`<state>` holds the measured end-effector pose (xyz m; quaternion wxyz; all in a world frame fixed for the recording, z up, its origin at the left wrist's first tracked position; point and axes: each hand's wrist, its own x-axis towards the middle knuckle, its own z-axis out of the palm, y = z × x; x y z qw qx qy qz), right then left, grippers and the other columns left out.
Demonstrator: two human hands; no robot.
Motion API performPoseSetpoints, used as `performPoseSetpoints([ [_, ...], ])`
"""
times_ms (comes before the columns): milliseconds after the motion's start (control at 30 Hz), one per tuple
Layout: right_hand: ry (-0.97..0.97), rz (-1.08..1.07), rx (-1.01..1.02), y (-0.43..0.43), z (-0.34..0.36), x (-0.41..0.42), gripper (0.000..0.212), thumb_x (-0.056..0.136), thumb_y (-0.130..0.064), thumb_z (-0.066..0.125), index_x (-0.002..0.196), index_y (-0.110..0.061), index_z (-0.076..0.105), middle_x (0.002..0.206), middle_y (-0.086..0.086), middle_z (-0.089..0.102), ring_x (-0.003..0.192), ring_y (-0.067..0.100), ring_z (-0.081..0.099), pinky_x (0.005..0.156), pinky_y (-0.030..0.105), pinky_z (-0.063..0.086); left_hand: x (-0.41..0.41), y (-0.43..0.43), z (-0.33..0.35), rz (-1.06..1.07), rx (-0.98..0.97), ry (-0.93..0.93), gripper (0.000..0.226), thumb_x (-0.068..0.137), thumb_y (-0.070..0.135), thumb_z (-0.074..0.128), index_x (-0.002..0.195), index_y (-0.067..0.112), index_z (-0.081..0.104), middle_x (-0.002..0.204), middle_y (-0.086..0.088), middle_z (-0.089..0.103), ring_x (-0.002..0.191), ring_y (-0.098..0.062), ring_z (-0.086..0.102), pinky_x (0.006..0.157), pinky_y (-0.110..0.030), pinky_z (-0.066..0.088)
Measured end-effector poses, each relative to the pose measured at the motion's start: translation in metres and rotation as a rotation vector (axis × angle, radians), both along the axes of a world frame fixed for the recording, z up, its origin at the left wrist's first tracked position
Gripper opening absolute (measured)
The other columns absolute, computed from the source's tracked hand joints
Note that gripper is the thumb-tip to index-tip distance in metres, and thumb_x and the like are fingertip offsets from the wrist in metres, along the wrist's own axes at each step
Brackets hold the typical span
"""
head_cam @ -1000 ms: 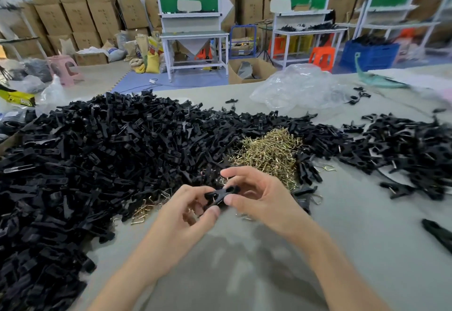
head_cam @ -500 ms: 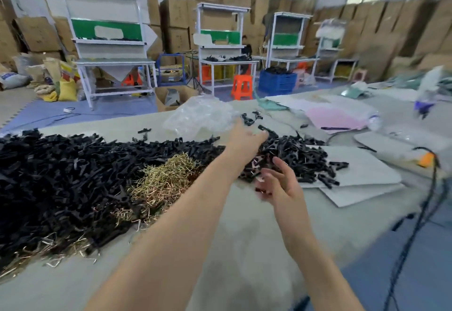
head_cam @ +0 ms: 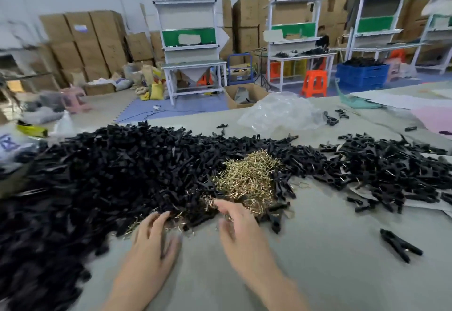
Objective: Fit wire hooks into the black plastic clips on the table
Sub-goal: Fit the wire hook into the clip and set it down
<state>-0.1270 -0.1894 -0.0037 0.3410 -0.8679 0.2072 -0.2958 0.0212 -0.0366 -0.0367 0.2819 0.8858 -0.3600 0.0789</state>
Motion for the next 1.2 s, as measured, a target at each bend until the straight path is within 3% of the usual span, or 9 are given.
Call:
performPoseSetpoints([
  [233, 0.372, 0.001, -0.332, 0.021, -0.018, 0.093, 0.057, 0.107, -0.048, 0.026, 0.16, -0.031, 0.011, 0.169, 0.001, 0.003, 0.155, 0.02, -0.002, 0.124, 0.039, -0.005, 0.039, -0.004, 0.0, 0.138, 0.105, -0.054, 0.075, 0.093, 0.059, 0.05, 0.155, 0.024, 0.029, 0.163, -0.012, 0.021, 0.15, -0.031, 0.02, 0.122, -0.044, 0.017],
  [333, 0.389, -0.048, -0.38, 0.013, -0.024, 0.11, 0.052, 0.105, -0.05, 0.03, 0.154, -0.031, 0.03, 0.166, 0.003, 0.019, 0.153, 0.022, 0.013, 0.125, 0.043, 0.003, 0.062, -0.019, 0.004, 0.154, 0.147, -0.076, 0.075, 0.093, 0.065, 0.042, 0.156, 0.032, 0.02, 0.165, -0.007, 0.016, 0.151, -0.028, 0.016, 0.121, -0.043, 0.016],
  [433, 0.267, -0.088, -0.367, 0.006, -0.023, 0.115, 0.028, 0.101, -0.043, 0.049, 0.123, -0.035, 0.063, 0.144, -0.003, 0.052, 0.135, 0.022, 0.045, 0.116, 0.042, 0.028, 0.076, -0.028, 0.008, 0.096, 0.151, -0.145, 0.064, 0.088, 0.056, 0.061, 0.145, 0.029, 0.047, 0.152, -0.009, 0.042, 0.139, -0.032, 0.04, 0.11, -0.048, 0.034],
  [533, 0.15, -0.134, -0.376, -0.002, -0.024, 0.116, 0.01, 0.093, -0.033, 0.068, 0.102, -0.033, 0.07, 0.113, -0.01, 0.065, 0.102, 0.017, 0.062, 0.091, 0.035, 0.045, 0.082, -0.03, 0.004, 0.059, 0.084, -0.221, 0.05, 0.079, 0.043, 0.076, 0.123, 0.023, 0.064, 0.126, -0.007, 0.057, 0.11, -0.031, 0.059, 0.09, -0.048, 0.048],
  [633, 0.123, -0.113, -0.344, -0.006, -0.025, 0.117, 0.013, 0.095, -0.032, 0.066, 0.108, -0.034, 0.069, 0.111, -0.014, 0.063, 0.097, 0.011, 0.06, 0.087, 0.03, 0.042, 0.08, -0.031, 0.0, 0.012, 0.018, -0.242, 0.04, 0.077, 0.031, 0.079, 0.113, 0.021, 0.065, 0.121, -0.006, 0.054, 0.104, -0.029, 0.057, 0.085, -0.043, 0.051],
  [767, 0.114, -0.057, -0.292, -0.007, -0.025, 0.116, 0.031, 0.101, -0.044, 0.047, 0.129, -0.039, 0.059, 0.121, -0.02, 0.058, 0.108, 0.002, 0.055, 0.099, 0.024, 0.034, 0.078, -0.033, 0.0, 0.036, 0.042, -0.216, 0.052, 0.083, 0.035, 0.074, 0.131, 0.021, 0.06, 0.14, -0.016, 0.049, 0.122, -0.035, 0.053, 0.097, -0.046, 0.051],
  [933, 0.153, -0.041, -0.301, -0.004, -0.022, 0.116, 0.049, 0.103, -0.046, 0.039, 0.15, -0.033, 0.041, 0.142, -0.017, 0.049, 0.121, 0.0, 0.049, 0.106, 0.026, 0.032, 0.077, -0.033, 0.002, -0.054, -0.045, -0.209, 0.039, 0.082, 0.027, 0.075, 0.119, 0.019, 0.065, 0.123, -0.006, 0.056, 0.109, -0.024, 0.054, 0.083, -0.035, 0.056],
  [1067, 0.181, -0.07, -0.313, -0.001, -0.024, 0.118, 0.039, 0.102, -0.043, 0.048, 0.138, -0.028, 0.057, 0.133, -0.014, 0.059, 0.12, 0.01, 0.054, 0.105, 0.028, 0.033, 0.068, -0.035, 0.005, -0.23, -0.137, -0.171, 0.029, 0.086, 0.02, 0.071, 0.114, 0.021, 0.065, 0.115, 0.006, 0.055, 0.103, -0.006, 0.05, 0.085, -0.014, 0.043],
  [1200, 0.032, -0.079, -0.101, -0.003, -0.025, 0.118, 0.031, 0.093, -0.041, 0.064, 0.123, -0.034, 0.06, 0.113, -0.032, 0.055, 0.112, -0.01, 0.046, 0.106, 0.026, 0.035, 0.065, -0.034, 0.012, -0.235, -0.295, 0.027, 0.025, 0.091, 0.021, 0.068, 0.115, 0.027, 0.065, 0.115, 0.022, 0.055, 0.103, 0.01, 0.053, 0.086, -0.002, 0.037],
])
